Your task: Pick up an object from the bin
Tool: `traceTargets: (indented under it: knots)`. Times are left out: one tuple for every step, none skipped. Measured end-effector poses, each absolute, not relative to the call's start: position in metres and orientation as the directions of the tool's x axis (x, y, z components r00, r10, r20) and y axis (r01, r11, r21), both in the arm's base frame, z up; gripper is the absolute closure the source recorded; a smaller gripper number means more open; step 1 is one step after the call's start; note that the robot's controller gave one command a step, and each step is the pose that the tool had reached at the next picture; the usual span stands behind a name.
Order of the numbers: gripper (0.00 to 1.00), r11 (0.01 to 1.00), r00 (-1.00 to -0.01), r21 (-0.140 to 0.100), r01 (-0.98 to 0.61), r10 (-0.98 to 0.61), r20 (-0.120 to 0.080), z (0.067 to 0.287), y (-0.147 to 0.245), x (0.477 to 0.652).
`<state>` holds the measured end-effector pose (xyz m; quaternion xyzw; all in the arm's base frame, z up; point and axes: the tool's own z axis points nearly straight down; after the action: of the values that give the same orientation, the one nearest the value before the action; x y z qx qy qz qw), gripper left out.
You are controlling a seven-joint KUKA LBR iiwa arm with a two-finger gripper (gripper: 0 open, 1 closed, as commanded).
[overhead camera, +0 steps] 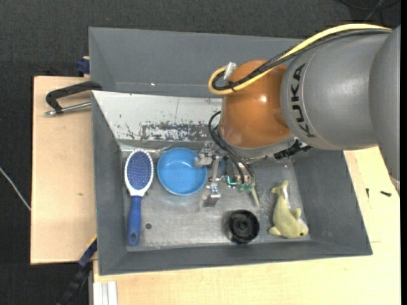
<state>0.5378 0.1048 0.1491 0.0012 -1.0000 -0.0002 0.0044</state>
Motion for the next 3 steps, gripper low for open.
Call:
traceTargets:
  knots:
    - [0.00,0.986,-0.986,0.001,-0.167,-0.167,-0.003,0.083,0.139,0.565]
    - [0.00,0.982,-0.982,0.003,-0.187,-0.187,-0.009,0.103,0.160,0.565]
    - [0.00,0.995,-0.995,0.003,-0.096,-0.096,-0.007,0.102,0.158,0.577]
